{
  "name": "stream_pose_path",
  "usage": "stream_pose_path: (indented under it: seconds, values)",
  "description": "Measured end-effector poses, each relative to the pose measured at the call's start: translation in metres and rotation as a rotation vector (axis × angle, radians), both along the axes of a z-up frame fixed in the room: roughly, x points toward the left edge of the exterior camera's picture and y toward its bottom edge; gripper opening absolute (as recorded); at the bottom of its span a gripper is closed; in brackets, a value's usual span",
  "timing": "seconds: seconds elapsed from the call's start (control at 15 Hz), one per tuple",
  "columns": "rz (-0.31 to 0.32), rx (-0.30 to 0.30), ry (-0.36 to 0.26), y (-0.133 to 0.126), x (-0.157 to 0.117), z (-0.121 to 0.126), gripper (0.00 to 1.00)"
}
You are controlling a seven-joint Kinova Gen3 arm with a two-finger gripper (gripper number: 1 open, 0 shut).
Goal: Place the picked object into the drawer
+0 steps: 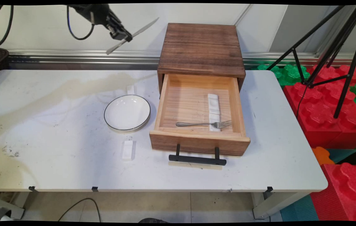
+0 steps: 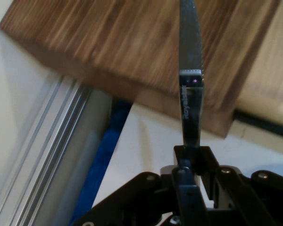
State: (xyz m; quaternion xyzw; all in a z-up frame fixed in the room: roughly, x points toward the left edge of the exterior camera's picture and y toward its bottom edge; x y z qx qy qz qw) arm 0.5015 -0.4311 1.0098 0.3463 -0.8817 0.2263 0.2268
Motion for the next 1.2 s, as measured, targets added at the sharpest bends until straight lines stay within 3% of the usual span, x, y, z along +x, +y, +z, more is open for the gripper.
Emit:
stream_pose_path:
  seconds: [0.6, 1.2]
  values:
    - [-0.153, -0.023, -0.001, -0.005, -0.066, 0.009, 0.0]
    - [-0.276, 0.007, 0.0, -0.023, -0.138, -0.006, 0.0]
